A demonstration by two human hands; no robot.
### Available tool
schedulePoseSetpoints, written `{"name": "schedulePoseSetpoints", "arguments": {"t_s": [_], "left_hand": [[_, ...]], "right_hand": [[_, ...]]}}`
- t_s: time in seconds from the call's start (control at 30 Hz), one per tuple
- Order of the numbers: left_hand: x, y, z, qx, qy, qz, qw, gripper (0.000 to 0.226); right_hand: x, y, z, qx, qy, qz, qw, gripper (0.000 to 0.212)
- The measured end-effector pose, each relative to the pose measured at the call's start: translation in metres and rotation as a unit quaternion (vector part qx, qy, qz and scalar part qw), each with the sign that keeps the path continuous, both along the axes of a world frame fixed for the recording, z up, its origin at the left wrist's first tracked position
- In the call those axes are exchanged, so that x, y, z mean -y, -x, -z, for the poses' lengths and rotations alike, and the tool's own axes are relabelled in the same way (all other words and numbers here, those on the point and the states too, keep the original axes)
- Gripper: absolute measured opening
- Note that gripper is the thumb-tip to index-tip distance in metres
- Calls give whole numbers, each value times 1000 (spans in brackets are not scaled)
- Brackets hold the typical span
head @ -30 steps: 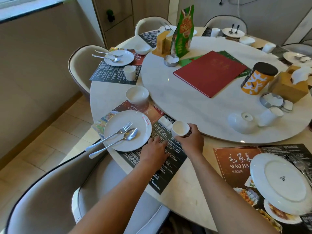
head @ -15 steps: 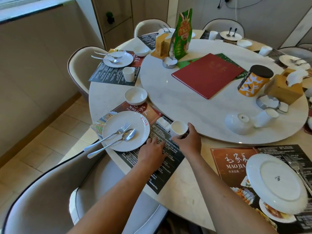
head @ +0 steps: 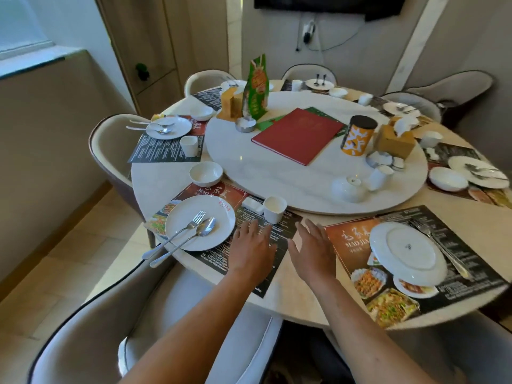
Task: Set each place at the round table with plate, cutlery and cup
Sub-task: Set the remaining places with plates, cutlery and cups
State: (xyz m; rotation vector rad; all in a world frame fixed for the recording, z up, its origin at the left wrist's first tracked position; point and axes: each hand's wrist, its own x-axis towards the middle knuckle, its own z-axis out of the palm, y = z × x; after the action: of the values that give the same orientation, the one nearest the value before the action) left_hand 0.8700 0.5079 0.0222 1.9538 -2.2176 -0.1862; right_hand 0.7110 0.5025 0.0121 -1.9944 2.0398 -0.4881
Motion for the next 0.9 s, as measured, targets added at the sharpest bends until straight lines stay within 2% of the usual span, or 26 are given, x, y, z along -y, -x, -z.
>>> {"name": "schedulePoseSetpoints", "arguments": {"t_s": [0.23, 0.53, 0.9], "left_hand": [[-11, 43, -22, 4, 34, 54, 998, 54], [5, 125, -37, 11, 51, 106, 993, 55], [59, 233, -25, 47, 30, 84, 995, 59]], "right_hand": [[-41, 38, -22, -5, 18, 52, 998, 54], [-39, 114, -35, -2, 41, 102, 994, 52], [28, 230, -24, -1, 1, 53, 999, 48]]}}
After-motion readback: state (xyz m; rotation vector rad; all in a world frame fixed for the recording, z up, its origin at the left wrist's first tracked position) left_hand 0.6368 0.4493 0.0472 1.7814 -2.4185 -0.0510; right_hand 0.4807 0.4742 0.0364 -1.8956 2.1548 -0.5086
